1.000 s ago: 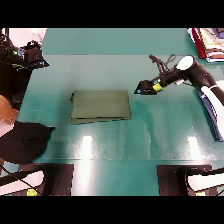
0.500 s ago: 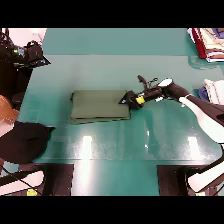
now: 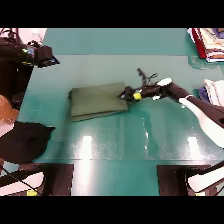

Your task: Fold the shirts.

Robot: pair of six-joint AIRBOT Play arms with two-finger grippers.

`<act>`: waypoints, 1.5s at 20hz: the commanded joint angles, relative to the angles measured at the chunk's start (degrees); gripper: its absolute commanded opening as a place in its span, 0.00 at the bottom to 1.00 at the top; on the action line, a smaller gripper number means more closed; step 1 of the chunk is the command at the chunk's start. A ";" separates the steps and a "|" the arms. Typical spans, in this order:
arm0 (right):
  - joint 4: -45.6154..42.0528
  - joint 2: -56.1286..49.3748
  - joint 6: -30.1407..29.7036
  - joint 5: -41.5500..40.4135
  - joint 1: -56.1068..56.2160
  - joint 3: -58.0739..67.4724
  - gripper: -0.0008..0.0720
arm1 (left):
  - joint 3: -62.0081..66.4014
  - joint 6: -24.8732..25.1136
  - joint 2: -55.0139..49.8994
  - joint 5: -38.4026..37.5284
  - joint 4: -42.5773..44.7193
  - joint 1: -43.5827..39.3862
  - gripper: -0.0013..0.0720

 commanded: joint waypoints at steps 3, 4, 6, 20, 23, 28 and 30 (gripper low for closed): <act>-3.39 12.09 -1.27 -0.57 -16.98 0.00 0.03 | -0.02 -0.02 0.04 2.73 -0.02 -10.36 0.05; -4.59 14.53 -1.25 -0.55 -21.66 0.00 0.03 | -0.02 -0.04 0.04 3.54 -0.02 -12.26 0.05; -5.09 18.53 -1.25 -0.61 -30.95 0.00 0.03 | -0.02 -0.02 0.04 5.84 0.00 -15.72 0.05; -5.07 20.63 -1.77 -1.40 -64.67 4.96 0.03 | -0.31 -0.13 -0.81 14.43 -0.09 -25.05 0.06; -5.09 18.58 -0.57 3.37 -64.63 15.39 0.03 | -0.31 -0.11 -0.81 14.38 -0.09 -25.05 0.06; -5.90 18.36 1.81 8.50 -67.12 25.44 0.03 | -0.31 -0.02 -0.81 14.38 -0.04 -25.05 0.06; -11.06 18.36 4.48 12.70 -68.91 27.71 0.03 | -0.31 -0.02 -0.81 14.38 -0.04 -25.05 0.06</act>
